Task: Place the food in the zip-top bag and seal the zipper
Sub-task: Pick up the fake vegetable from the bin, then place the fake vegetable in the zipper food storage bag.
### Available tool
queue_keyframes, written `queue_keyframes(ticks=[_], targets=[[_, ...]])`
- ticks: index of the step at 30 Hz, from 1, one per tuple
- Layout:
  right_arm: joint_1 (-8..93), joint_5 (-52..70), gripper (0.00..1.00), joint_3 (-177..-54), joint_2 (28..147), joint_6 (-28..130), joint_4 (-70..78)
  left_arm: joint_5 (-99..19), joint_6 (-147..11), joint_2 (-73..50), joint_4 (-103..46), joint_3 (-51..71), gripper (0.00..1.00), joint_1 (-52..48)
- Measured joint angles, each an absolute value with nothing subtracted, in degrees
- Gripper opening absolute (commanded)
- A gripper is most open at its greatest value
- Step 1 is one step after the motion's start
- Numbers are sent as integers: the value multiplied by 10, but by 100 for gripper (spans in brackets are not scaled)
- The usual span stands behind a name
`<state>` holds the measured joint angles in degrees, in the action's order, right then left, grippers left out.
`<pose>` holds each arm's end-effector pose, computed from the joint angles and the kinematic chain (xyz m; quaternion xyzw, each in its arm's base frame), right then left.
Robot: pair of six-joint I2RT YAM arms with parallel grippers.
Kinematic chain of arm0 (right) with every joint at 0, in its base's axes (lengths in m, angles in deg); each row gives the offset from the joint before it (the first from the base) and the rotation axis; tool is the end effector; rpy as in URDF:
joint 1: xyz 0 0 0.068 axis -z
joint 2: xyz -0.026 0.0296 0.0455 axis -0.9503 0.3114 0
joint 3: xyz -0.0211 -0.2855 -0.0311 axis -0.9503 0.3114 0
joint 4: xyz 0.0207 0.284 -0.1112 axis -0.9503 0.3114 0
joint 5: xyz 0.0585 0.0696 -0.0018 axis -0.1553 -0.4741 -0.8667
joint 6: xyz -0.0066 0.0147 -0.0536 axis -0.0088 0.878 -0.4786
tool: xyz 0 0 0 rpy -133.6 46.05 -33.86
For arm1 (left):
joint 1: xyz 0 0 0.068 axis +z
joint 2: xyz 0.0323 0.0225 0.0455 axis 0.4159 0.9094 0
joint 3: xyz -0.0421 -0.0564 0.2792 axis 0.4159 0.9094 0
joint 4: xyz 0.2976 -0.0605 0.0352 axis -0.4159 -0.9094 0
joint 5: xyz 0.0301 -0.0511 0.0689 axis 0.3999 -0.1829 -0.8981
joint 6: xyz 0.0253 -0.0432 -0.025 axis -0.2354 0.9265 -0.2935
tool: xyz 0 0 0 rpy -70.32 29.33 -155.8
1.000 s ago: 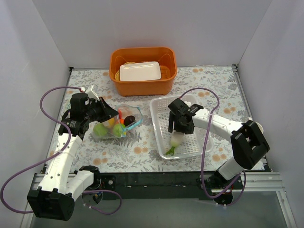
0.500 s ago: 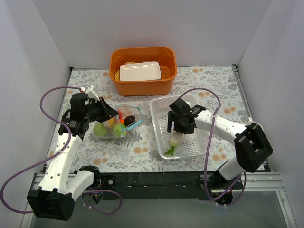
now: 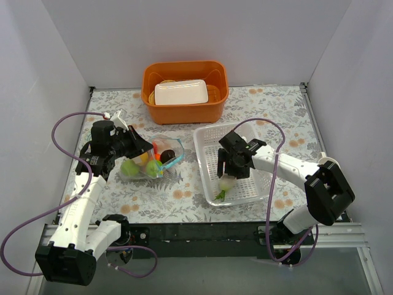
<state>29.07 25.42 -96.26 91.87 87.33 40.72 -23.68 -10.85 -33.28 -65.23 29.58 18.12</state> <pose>0.2443 0.2177 0.1999 0.0197 0.9755 0.0834 0.2027 0.2330 -0.0425 0.3297 -0.3635 0.7948 -0.4216 0.2415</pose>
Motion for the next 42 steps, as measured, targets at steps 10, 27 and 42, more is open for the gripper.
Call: queue_keyframes(ticks=[10,27,42], targets=[[289,251,68,-963,927,874,407,-237,-108,-333,-652,301,0,181],[284,243,31,-987,903,844,390,-237,-108,-333,-652,301,0,181],[259,88,33,-1070,856,784,293,-236,-108,-333,-652,301,0,181]])
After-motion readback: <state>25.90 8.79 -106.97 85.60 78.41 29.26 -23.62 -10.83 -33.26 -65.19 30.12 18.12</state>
